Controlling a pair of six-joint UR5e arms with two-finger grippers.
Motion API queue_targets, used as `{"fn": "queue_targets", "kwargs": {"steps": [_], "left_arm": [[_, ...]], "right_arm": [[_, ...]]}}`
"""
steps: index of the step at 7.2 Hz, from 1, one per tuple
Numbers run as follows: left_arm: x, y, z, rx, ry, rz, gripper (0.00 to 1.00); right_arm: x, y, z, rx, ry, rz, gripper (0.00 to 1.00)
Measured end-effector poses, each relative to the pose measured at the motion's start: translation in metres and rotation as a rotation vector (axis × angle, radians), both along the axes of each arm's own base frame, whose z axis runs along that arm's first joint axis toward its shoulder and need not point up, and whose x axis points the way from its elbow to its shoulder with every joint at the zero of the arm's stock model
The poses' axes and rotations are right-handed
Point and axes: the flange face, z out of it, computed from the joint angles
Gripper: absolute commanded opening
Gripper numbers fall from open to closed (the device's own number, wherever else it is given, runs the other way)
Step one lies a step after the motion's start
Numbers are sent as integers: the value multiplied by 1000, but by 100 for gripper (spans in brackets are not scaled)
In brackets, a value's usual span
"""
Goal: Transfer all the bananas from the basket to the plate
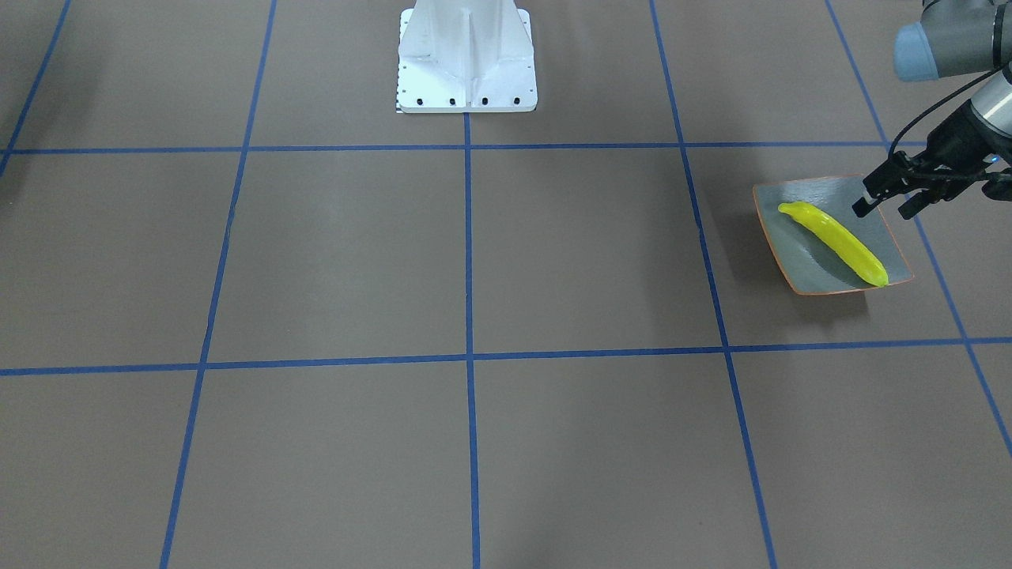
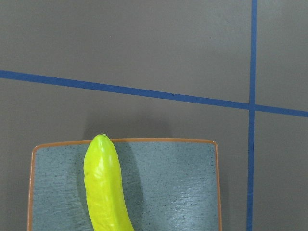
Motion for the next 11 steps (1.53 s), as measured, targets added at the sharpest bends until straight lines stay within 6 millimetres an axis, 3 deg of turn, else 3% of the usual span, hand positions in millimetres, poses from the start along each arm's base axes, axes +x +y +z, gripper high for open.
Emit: {"fn": "queue_targets", "kwargs": {"steps": [5, 9, 11], "left_arm": [[0, 0, 0, -1, 0, -1, 95], [1, -1, 0, -3, 1, 0, 95], [2, -2, -2, -5, 3, -2, 94]], "right_arm": [[6, -1, -9, 32, -1, -14, 0], [23, -2, -18, 57, -7, 7, 0], [25, -13, -44, 67, -45, 32, 0]]}}
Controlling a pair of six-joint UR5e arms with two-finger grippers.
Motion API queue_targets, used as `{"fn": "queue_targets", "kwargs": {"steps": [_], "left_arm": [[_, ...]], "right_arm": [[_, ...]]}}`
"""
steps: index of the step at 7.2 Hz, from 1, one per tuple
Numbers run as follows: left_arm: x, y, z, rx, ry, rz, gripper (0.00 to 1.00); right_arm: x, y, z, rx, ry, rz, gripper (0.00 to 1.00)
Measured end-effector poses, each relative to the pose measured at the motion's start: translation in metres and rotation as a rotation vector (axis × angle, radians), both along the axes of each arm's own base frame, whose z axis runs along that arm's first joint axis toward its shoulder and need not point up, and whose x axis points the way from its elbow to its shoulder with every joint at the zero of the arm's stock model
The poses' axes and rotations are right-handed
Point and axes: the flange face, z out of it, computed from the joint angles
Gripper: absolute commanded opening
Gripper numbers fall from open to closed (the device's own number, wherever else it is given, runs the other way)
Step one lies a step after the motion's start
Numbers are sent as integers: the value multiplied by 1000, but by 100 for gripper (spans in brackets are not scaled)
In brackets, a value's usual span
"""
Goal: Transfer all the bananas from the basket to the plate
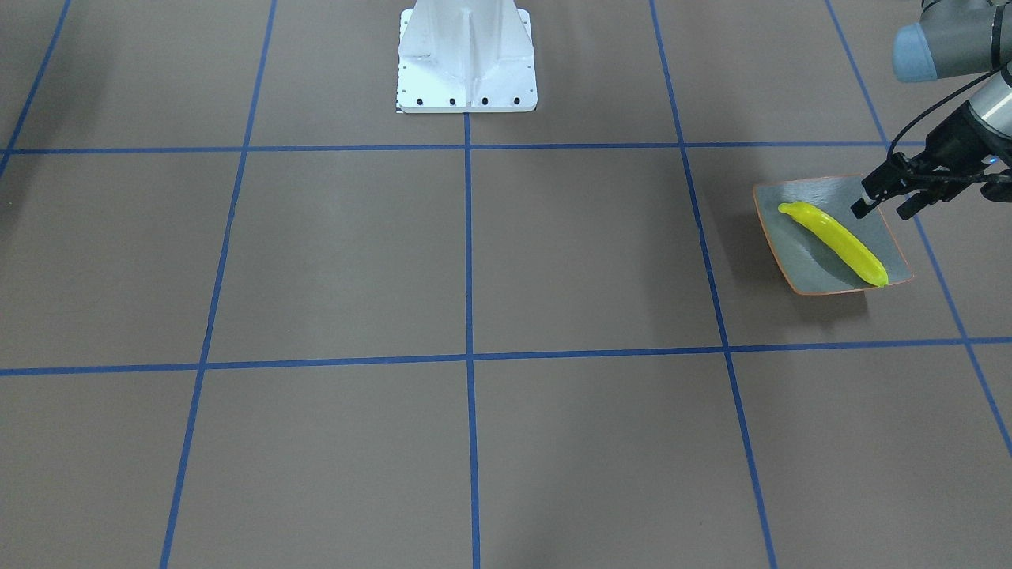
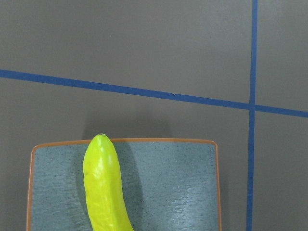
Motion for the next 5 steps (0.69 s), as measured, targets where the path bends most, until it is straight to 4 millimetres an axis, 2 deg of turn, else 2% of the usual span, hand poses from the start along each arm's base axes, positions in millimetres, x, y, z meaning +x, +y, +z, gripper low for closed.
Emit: {"fn": "queue_targets", "kwargs": {"steps": [3, 5], "left_arm": [[6, -9, -11, -1, 14, -1, 94], [17, -31, -36, -28, 51, -39, 94]], "right_arm": [[-8, -30, -67, -13, -110, 86, 0], [-22, -60, -100, -30, -229, 153, 0]]}}
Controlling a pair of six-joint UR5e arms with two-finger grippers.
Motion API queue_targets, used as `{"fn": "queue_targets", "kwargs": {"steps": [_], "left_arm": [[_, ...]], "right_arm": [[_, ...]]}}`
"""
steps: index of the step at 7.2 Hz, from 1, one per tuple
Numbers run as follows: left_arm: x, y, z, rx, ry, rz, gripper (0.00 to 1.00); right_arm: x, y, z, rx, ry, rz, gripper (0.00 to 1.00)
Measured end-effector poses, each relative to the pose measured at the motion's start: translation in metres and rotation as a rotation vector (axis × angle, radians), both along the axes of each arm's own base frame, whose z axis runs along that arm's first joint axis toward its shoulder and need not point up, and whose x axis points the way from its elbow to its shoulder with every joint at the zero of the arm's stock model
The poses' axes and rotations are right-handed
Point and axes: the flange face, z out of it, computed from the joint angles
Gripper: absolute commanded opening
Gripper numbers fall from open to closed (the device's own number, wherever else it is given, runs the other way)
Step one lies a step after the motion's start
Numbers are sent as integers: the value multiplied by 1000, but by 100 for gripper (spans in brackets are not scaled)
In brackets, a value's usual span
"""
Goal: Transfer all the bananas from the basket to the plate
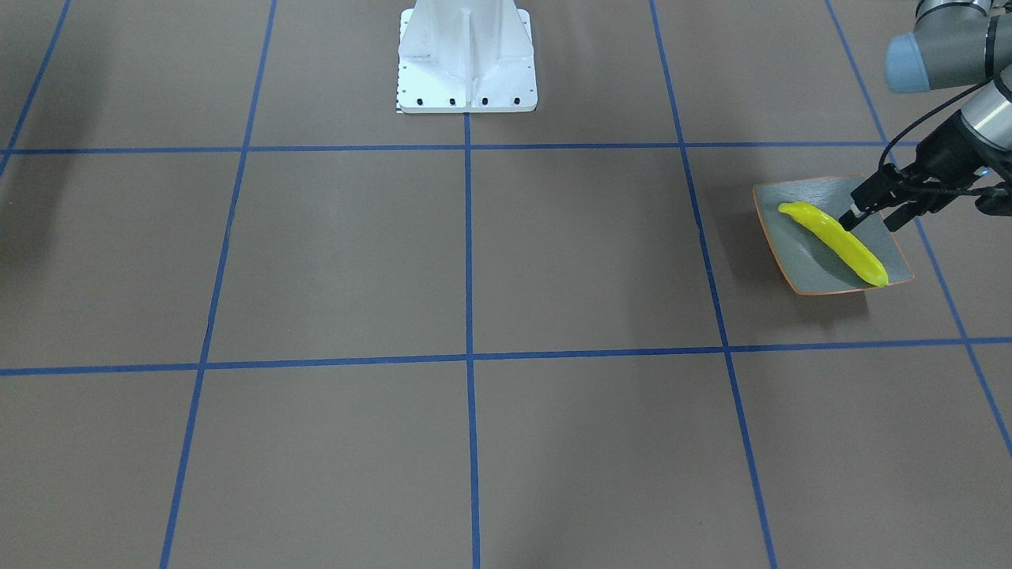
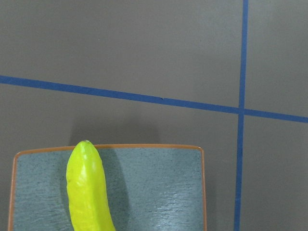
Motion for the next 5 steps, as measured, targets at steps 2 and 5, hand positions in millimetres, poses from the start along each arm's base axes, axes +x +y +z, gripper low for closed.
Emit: {"fn": "queue_targets", "kwargs": {"steps": [2, 5], "left_arm": [[15, -30, -38, -32, 53, -46, 94], [59, -79, -114, -106, 151, -96, 94]], "right_arm": [[-33, -36, -43, -42, -148, 40, 0], [-104, -88, -138, -135, -372, 61, 0]]}}
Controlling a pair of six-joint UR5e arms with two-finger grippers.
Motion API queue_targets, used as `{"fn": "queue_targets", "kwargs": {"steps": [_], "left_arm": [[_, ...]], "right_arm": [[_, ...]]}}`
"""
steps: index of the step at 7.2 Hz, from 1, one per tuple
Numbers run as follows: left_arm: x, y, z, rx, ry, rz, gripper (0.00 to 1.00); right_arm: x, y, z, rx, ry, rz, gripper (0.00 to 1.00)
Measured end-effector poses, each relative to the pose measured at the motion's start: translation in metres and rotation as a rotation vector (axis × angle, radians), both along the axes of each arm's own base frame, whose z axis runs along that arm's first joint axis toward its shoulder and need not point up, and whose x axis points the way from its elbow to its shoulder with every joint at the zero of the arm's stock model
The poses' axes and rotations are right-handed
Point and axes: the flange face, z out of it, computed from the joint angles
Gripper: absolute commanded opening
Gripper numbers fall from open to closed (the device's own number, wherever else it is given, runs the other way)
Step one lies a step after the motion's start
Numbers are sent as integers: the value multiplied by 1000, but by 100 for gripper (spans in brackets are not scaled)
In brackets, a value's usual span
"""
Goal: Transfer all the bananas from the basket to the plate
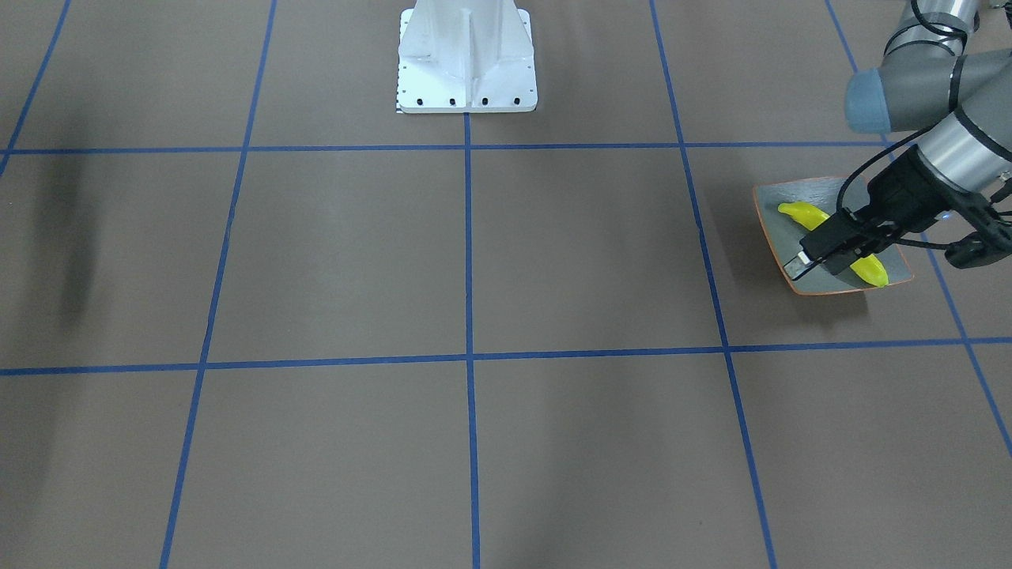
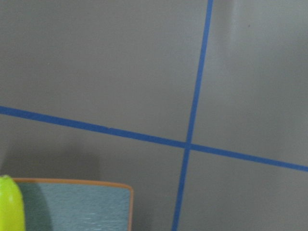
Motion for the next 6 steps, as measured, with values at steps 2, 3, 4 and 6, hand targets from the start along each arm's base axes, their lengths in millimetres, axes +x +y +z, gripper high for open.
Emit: {"fn": "queue_targets", "kwargs": {"steps": [2, 3, 4, 6], "left_arm": [[48, -8, -51, -48, 63, 19, 94], [73, -8, -75, -73, 93, 31, 94], [88, -10, -99, -95, 120, 34, 94], [101, -14, -136, -130, 164, 26, 94]], "right_arm": [[-62, -25, -78, -83, -97, 8, 0], [-94, -34, -113, -129, -133, 14, 0], [-128, -40, -153, -177, -170, 16, 0], [-189, -39, -222, -251, -228, -3, 0]]}}
